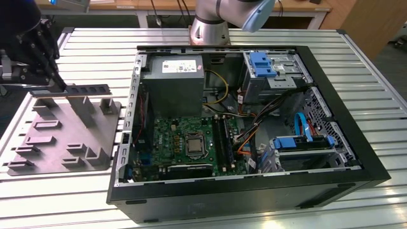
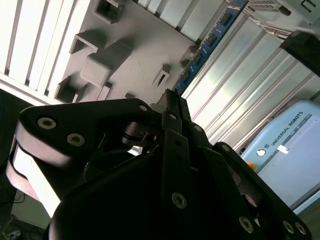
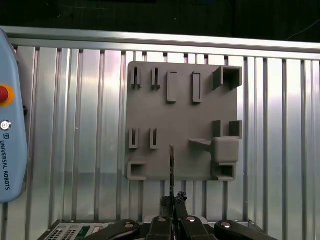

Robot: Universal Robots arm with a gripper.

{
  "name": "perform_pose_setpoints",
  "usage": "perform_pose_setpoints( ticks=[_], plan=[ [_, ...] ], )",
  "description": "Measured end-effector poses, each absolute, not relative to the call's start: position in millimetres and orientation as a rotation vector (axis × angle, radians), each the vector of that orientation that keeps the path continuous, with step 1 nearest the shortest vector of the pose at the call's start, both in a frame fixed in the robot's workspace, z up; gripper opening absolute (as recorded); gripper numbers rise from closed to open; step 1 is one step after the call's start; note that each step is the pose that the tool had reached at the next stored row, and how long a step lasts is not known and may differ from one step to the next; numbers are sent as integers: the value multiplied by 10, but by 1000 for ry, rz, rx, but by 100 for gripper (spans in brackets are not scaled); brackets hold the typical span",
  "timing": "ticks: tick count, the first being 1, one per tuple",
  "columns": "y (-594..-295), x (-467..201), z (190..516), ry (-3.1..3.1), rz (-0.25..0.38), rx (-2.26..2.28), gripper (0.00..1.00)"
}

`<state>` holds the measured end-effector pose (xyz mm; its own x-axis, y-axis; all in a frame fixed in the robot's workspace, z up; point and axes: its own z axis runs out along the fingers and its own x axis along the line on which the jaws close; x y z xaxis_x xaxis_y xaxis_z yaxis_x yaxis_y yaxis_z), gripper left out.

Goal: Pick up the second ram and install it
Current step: 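Pick up the second ram and move it above second insertion slot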

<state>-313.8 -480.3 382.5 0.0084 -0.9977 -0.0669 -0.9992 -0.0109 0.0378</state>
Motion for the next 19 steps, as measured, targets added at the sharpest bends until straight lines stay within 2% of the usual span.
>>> perform_pose_setpoints(
  ticks=[19],
  plan=[
    [-4803, -2590, 3823, 2195, 116, -2216, 13]
  ],
)
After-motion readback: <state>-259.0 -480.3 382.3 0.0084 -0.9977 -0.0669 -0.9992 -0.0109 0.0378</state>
